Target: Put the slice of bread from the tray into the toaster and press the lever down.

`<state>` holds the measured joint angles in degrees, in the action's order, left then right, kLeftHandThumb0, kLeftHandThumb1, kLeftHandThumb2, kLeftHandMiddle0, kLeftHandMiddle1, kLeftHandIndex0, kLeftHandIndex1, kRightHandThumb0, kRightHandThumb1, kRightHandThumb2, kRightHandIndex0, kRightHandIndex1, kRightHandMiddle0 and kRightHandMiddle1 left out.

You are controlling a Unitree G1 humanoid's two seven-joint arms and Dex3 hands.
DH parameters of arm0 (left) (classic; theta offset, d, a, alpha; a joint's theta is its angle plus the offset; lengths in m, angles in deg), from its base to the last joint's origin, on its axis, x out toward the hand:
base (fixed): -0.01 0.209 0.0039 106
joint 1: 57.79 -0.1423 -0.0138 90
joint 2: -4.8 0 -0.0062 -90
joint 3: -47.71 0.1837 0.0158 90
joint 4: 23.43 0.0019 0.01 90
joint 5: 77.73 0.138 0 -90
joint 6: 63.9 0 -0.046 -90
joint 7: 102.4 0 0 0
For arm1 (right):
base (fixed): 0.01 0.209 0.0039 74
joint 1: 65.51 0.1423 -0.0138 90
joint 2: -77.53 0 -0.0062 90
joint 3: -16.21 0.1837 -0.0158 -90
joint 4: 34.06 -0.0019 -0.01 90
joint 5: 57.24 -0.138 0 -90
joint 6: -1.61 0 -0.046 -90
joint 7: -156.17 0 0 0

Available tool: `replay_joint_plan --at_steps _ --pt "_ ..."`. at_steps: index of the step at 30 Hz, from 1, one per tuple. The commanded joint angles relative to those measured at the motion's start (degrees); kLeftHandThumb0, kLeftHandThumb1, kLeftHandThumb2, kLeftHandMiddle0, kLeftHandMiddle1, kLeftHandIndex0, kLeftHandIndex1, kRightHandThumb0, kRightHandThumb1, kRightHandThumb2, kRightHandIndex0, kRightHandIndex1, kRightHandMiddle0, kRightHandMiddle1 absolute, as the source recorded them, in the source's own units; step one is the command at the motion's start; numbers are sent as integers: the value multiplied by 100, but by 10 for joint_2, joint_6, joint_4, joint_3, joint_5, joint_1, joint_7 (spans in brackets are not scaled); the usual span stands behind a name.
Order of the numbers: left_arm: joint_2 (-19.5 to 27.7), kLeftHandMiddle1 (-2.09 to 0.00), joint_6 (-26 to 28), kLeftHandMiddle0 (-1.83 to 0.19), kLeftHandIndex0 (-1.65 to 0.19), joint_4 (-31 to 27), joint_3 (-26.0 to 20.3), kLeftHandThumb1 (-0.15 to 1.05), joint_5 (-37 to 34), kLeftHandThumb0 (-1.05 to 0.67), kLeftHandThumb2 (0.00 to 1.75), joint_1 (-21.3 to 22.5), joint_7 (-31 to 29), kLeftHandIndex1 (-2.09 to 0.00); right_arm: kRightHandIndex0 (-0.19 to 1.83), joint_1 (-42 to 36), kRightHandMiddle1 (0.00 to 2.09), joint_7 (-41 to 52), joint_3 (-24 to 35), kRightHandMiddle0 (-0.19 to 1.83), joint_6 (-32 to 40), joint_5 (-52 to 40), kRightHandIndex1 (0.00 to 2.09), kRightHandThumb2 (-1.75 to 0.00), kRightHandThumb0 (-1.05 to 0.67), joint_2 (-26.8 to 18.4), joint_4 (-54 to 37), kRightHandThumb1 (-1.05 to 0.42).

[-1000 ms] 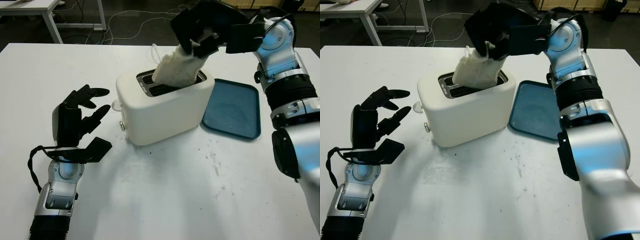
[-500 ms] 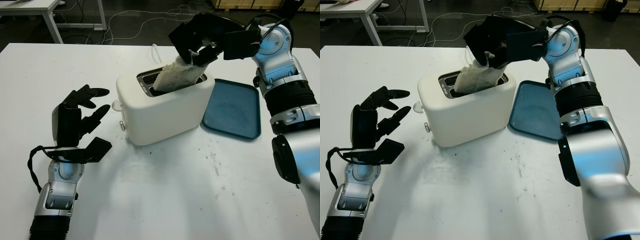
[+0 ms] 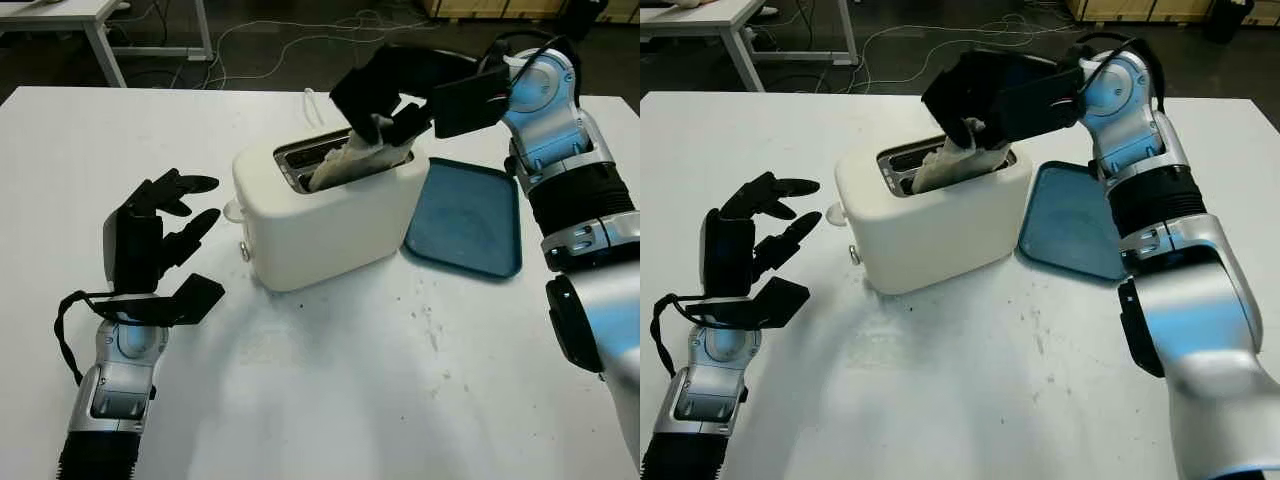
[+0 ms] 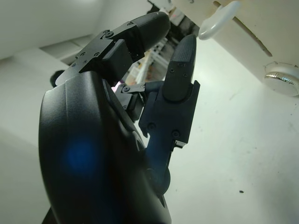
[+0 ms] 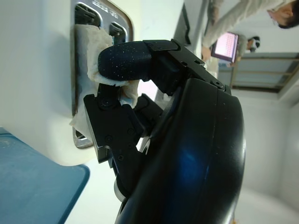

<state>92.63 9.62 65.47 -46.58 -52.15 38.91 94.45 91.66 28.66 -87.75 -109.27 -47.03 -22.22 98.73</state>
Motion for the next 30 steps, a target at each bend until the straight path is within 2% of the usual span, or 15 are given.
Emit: replay_joint_plan --at_steps 1,7,9,10,11,13,14,15,17,19,24,30 --pt "-1 -151 -5 -50 -72 0 -1 92 -2 -32 11 -4 7 -67 114 -6 175 9 -5 88 13 0 175 -49 -38 6 -7 -92" --pt "-4 -150 0 -50 -72 -3 0 92 -2 -33 12 -3 5 -67 111 -3 175 21 -15 86 35 1 175 -48 -43 16 -2 -92" --pt "-4 -150 -1 -50 -72 -2 1 92 -1 -32 12 -2 6 -67 101 -4 175 22 -15 76 34 0 175 -30 -55 16 0 -92" --pt "-4 -150 0 -50 -72 -2 1 92 -2 -33 12 -3 4 -67 77 -2 166 24 -20 62 26 7 175 -23 -63 12 -1 -92" --pt "-4 -150 -1 -50 -72 -2 1 92 -4 -33 12 -3 4 -67 47 0 132 25 -24 53 15 13 154 -20 -73 9 -1 -92" --pt "-3 -150 -1 -50 -72 -2 1 92 0 -33 12 -3 5 -67 29 1 87 25 -28 54 1 19 128 -18 -79 4 -4 -92" --pt "-2 -149 0 -50 -72 -2 1 92 2 -33 12 -3 6 -67 21 1 58 22 -27 58 -2 19 114 -16 -81 4 -6 -92" --pt "-3 -149 0 -50 -72 -2 1 92 3 -33 12 -2 7 -67 16 0 44 18 -24 60 -2 18 111 -15 -81 4 -8 -92" --pt "-3 -148 -4 -50 -72 1 1 92 -2 -33 12 -2 5 -67 4 -2 31 8 -18 60 -5 16 119 -13 -80 6 -9 -92" --pt "-3 -149 -7 -51 -72 2 1 92 -6 -32 12 -1 4 -67 1 -3 29 -8 -14 58 -10 20 117 -11 -78 5 -12 -92" --pt "-3 -148 -11 -50 -73 6 2 92 -5 -32 11 0 5 -68 0 -3 36 -32 -6 55 -12 18 137 -3 -72 5 -15 -92" --pt "-3 -150 -19 -52 -72 12 3 92 -6 -32 12 1 8 -71 0 2 39 -41 -5 53 -5 22 137 -1 -69 -1 -24 -91"
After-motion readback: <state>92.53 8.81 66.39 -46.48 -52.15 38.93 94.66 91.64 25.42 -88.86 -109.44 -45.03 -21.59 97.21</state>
